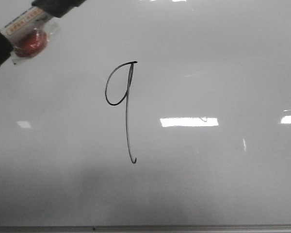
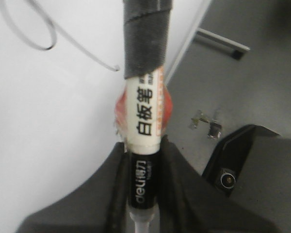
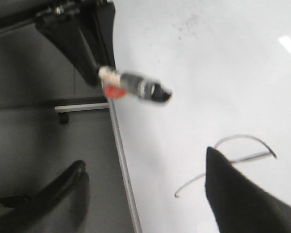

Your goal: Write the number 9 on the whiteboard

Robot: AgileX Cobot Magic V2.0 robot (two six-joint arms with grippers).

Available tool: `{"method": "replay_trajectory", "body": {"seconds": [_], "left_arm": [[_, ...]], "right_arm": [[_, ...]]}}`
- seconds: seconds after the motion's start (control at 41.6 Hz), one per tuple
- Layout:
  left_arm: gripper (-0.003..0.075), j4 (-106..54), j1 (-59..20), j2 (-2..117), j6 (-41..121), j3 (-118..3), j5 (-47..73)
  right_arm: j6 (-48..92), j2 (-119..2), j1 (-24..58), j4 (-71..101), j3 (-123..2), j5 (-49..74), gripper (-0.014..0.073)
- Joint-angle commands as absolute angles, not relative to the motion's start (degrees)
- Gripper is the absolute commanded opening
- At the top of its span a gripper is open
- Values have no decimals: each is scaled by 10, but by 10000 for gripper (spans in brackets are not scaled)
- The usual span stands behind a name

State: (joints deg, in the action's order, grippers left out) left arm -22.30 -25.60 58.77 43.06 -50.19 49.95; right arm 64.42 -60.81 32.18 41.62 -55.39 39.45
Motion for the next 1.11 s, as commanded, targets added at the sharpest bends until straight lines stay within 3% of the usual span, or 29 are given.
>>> {"method": "replay_trajectory", "body": {"seconds": [0.0, 0.192, 0.361, 0.505, 0.697, 0.914, 1.082], "left_arm": [[-15, -212, -202, 581, 349, -518, 445], [-19, -209, -58, 581, 281, -460, 339], [-19, -272, 27, 581, 276, -375, 211], [-19, -311, 33, 581, 277, -325, 120], [-19, -311, -11, 611, 277, -316, -4], [-19, -311, -80, 741, 277, -319, -139], [-18, -311, -83, 811, 277, -342, -160]], "right_arm": [[600, -543, 273, 438, -516, 352, 457], [536, -401, 191, 438, -370, 258, 334], [525, -297, 154, 446, -271, 205, 104], [525, -240, 152, 447, -227, 197, -76], [525, -234, 152, 447, -220, 196, -71], [525, -234, 152, 447, -220, 196, -71], [525, -234, 152, 447, -220, 196, -71]]}}
